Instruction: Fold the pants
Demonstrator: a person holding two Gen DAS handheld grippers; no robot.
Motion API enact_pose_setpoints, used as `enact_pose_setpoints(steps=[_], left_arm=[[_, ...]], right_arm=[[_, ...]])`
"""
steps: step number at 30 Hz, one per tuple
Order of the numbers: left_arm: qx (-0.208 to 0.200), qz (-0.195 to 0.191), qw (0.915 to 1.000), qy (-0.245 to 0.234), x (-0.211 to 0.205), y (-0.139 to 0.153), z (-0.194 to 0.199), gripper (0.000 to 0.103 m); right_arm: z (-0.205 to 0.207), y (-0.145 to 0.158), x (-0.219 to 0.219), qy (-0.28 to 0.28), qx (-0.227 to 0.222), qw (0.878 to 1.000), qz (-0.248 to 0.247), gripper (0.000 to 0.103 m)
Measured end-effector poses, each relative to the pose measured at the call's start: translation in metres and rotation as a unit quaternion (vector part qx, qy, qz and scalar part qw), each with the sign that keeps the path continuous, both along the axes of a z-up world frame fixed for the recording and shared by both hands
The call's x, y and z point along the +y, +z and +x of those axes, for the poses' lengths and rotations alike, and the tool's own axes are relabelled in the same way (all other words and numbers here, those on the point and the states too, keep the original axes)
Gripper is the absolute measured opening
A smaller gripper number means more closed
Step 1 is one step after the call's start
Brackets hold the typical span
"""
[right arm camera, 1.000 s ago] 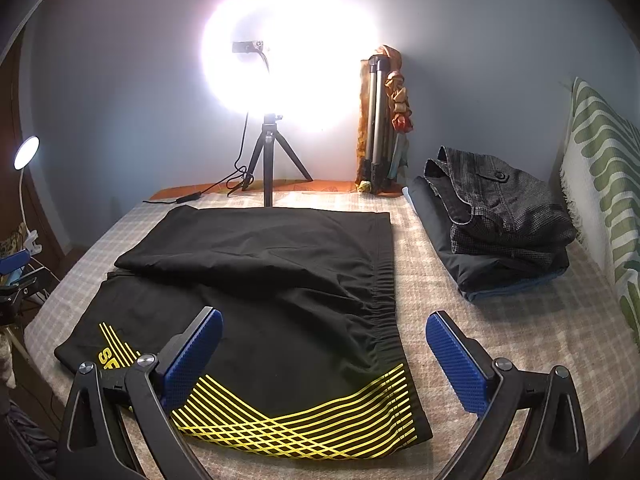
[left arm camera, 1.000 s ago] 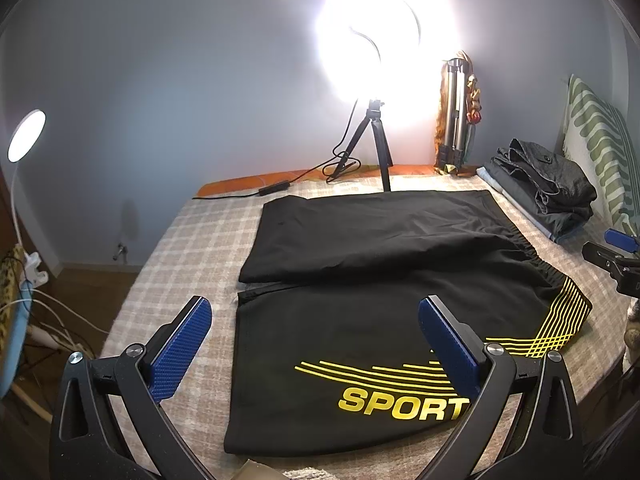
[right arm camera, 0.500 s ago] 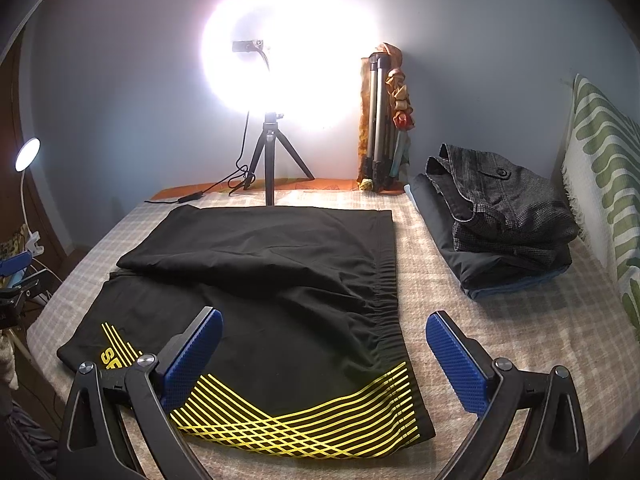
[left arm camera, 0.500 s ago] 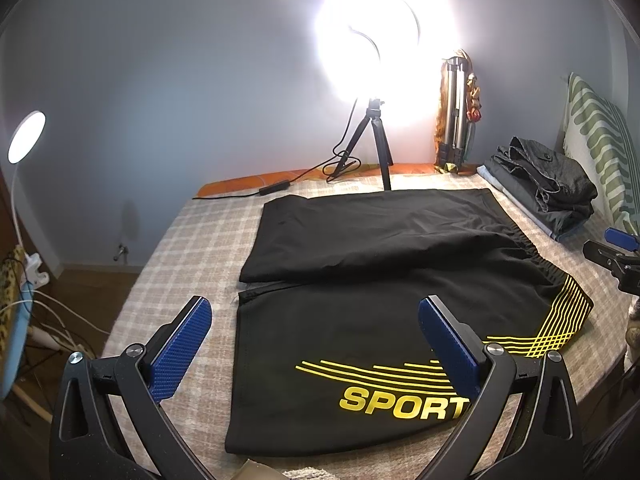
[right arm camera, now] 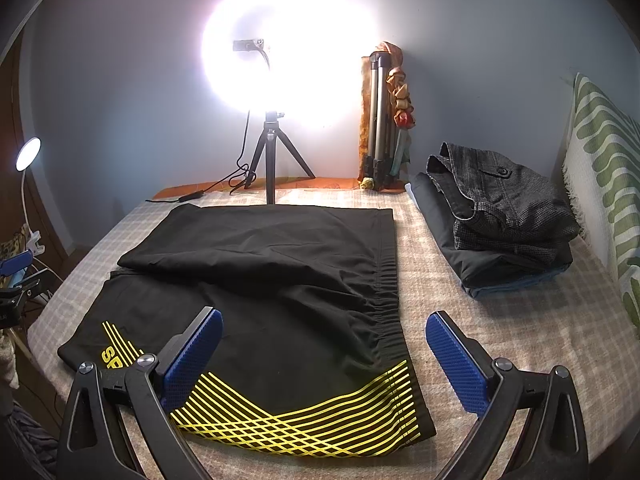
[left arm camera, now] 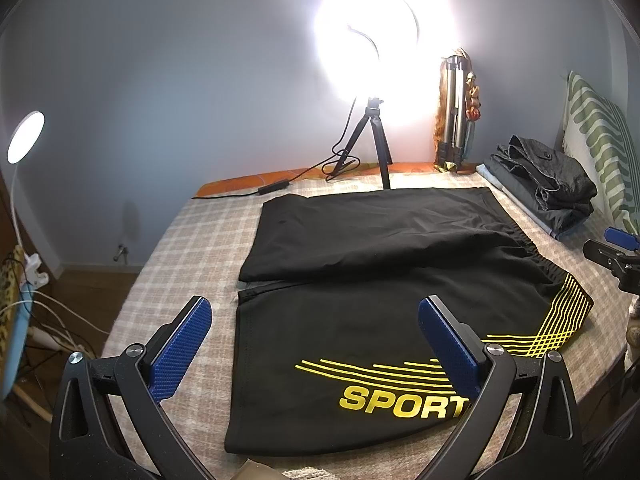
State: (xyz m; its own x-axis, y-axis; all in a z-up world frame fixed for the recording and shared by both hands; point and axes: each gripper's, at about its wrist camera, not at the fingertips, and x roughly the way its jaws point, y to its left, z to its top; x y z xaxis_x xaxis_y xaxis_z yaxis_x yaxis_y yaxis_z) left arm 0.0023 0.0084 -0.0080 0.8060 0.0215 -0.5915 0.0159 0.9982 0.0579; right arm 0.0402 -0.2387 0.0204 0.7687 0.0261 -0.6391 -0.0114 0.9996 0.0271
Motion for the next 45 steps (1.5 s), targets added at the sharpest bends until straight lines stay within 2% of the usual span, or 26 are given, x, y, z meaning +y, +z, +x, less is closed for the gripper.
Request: enact_pose_setpoints(steps=[31, 37, 45], left_arm=[[0.008, 0.008, 0.9999, -0.001, -0.007, -0.004, 0.003, 0.103], [0.036, -0.011, 0.9992, -0.014, -0.001, -0.014, 0.012, 0.102], [0.063, -0.045, 0.997, 0.003, 0.02, -0.02, 0.032, 0.088]], right_arm=[[-0.001, 0.0, 0.0, 0.0, 0.0, 1.0, 0.0, 0.103], [0.0, 0.002, 0.0, 0.0, -0.005, 1.0, 0.003, 0.103], [0.016, 0.01, -0.006, 0.013, -0.013, 1.0, 0.023, 0.103]])
